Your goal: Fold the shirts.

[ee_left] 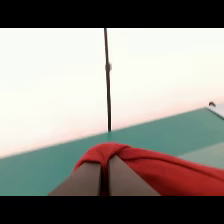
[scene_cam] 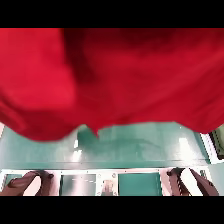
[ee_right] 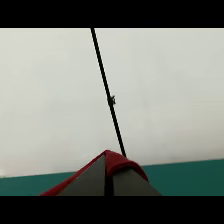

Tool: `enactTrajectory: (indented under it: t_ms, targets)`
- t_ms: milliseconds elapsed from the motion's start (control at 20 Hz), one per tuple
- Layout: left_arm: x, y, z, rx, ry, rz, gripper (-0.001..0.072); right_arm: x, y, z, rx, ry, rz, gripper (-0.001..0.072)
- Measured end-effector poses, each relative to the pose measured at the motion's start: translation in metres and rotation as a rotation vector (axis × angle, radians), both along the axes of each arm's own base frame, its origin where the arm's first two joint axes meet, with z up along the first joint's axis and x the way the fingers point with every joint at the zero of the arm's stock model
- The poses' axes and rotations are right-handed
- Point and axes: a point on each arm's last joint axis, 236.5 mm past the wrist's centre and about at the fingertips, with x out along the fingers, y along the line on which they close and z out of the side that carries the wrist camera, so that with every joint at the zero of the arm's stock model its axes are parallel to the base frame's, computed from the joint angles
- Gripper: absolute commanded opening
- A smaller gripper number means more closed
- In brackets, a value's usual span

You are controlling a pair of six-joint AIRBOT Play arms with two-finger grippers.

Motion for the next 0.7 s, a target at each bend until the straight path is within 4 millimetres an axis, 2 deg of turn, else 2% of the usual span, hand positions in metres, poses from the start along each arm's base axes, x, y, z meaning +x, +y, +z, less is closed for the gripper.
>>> enactTrajectory:
  t_ms: [50,150,250,400,550,650,700]
  targets:
    - [0.023,0.004,-0.019,-0.016,0.066,0.001,0.0023,0.017,-0.01,-0.019,0.039,0.053,0.01,0.0012]
    - [0.076,0.008,-0.069,-0.065,0.222,-0.018,0.0023,0.058,-0.028,-0.07,0.129,0.179,0.049,0.0011]
    - [0.127,0.006,-0.13,-0.119,0.382,-0.058,0.0023,0.1,-0.037,-0.139,0.212,0.329,0.103,0.0012]
    - [0.196,0.0,-0.233,-0.173,0.599,-0.101,0.0023,0.158,-0.045,-0.249,0.323,0.527,0.147,0.0011]
    - [0.247,-0.007,-0.328,-0.223,0.767,-0.106,0.0023,0.204,-0.046,-0.357,0.418,0.701,0.158,0.0011]
    - [0.27,-0.007,-0.384,-0.25,0.853,-0.086,0.0023,0.224,-0.044,-0.417,0.466,0.793,0.154,0.0011]
    - [0.279,-0.007,-0.405,-0.262,0.882,-0.077,0.0023,0.232,-0.044,-0.442,0.484,0.829,0.151,0.0011]
